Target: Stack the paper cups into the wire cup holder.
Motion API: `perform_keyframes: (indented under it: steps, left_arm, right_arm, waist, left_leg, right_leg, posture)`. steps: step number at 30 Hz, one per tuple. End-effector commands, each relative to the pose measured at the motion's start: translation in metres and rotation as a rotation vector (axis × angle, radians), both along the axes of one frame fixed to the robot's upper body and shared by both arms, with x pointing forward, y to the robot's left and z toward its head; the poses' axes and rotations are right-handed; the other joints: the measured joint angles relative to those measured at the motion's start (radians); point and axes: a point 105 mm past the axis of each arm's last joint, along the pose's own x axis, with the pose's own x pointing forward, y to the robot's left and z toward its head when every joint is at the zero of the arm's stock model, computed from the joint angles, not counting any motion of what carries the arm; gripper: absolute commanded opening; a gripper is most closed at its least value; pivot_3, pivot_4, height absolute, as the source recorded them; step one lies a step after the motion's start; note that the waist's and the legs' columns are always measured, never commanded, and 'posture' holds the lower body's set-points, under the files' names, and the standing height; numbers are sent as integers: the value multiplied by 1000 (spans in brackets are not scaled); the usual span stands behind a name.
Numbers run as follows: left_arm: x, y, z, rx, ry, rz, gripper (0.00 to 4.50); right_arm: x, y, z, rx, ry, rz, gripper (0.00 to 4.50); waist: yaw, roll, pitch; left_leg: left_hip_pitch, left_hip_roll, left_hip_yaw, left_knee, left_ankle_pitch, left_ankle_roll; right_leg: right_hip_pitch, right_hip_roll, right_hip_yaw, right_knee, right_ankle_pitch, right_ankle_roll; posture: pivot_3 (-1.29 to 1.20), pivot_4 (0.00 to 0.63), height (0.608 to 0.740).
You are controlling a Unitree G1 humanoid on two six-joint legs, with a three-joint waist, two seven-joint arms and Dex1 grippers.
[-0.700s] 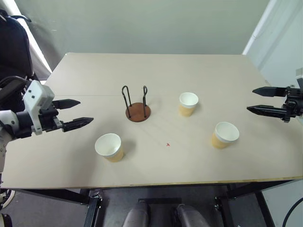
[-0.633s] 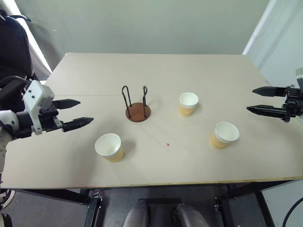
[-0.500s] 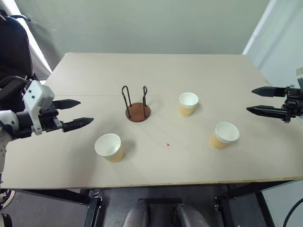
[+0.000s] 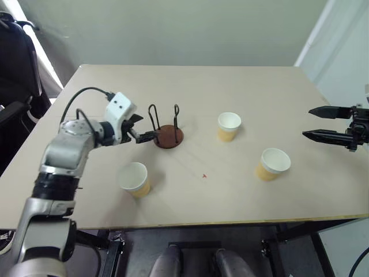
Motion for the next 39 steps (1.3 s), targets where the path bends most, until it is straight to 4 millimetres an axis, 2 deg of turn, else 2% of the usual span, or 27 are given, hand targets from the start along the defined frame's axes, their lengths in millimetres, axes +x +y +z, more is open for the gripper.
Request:
perform_keyframes:
  steps: [1, 8, 11, 22, 25, 29, 32, 34, 36, 39]
  left_arm:
    - [18, 0, 7, 25, -58, 93, 4462]
    - [29, -23, -10, -15, -20, 63, 4462]
    - [34, -24, -12, -26, -23, 74, 3914]
    - [34, -28, -6, -52, -40, 44, 18]
    - [32, -31, -5, -59, -39, 23, 18]
    - [24, -36, 14, -101, -61, -36, 18]
    - [12, -51, 44, -152, -102, -142, 18]
    - [-2, -69, 64, -194, -113, -248, 18]
    - [-23, -90, 73, -198, -83, -392, 18]
    - [-62, -115, 52, -66, 14, -618, 18]
  right_arm:
    - [-8, 0, 19, -2, -72, 2, 4500]
    - [-15, -4, 20, -8, -71, -22, 4500]
    - [-17, -5, 21, -11, -71, -32, 4500]
    - [-20, -6, 19, -13, -69, -47, 4500]
    - [-20, -6, 19, -14, -69, -50, 4500]
    - [-22, -8, 19, -15, -70, -52, 4500]
    - [-21, -9, 20, -16, -73, -55, 4500]
    - [-20, -9, 20, -18, -74, -55, 4500]
    - [-19, -8, 20, -18, -76, -55, 4500]
    - [-17, -7, 20, -17, -78, -53, 4500]
  waist:
    - [-1, 0, 0]
    - [3, -1, 0]
    - [5, -1, 0]
    - [5, -1, 0]
    - [5, -1, 0]
    - [5, -1, 1]
    - [5, -2, 1]
    - [6, -2, 1]
    - [8, -2, 1]
    - [8, -2, 1]
  left_leg:
    - [0, 0, 0, -1, 1, 0]
    - [0, -1, 1, -2, 5, 0]
    - [0, -1, 1, -1, 5, 1]
    - [0, -2, 1, 0, 7, 3]
    - [0, -2, 1, 0, 7, 3]
    - [0, -2, 1, 0, 7, 3]
    - [0, -2, 1, 1, 7, 3]
    - [0, -2, 1, 1, 7, 2]
    - [-1, -3, 1, 1, 7, 3]
    - [0, -3, 3, 2, 7, 3]
  right_leg:
    - [0, 0, 0, 0, 0, 0]
    - [2, 0, 1, -2, -1, 6]
    - [2, 0, 1, -2, -1, 7]
    - [4, 0, 2, -2, 1, 10]
    - [4, 0, 2, -2, 1, 11]
    - [4, 0, 2, -2, 1, 11]
    - [4, 0, 2, -2, 1, 11]
    - [4, 0, 2, -2, 1, 11]
    - [5, 0, 2, -2, 1, 11]
    - [5, 0, 2, -3, 1, 12]
  posture:
    - [0, 150, 740]
    - [0, 150, 740]
    - [0, 150, 740]
    - [0, 150, 740]
    - [0, 150, 740]
    - [0, 150, 740]
    - [0, 150, 740]
    - [0, 150, 740]
    - [0, 150, 740]
    - [0, 150, 740]
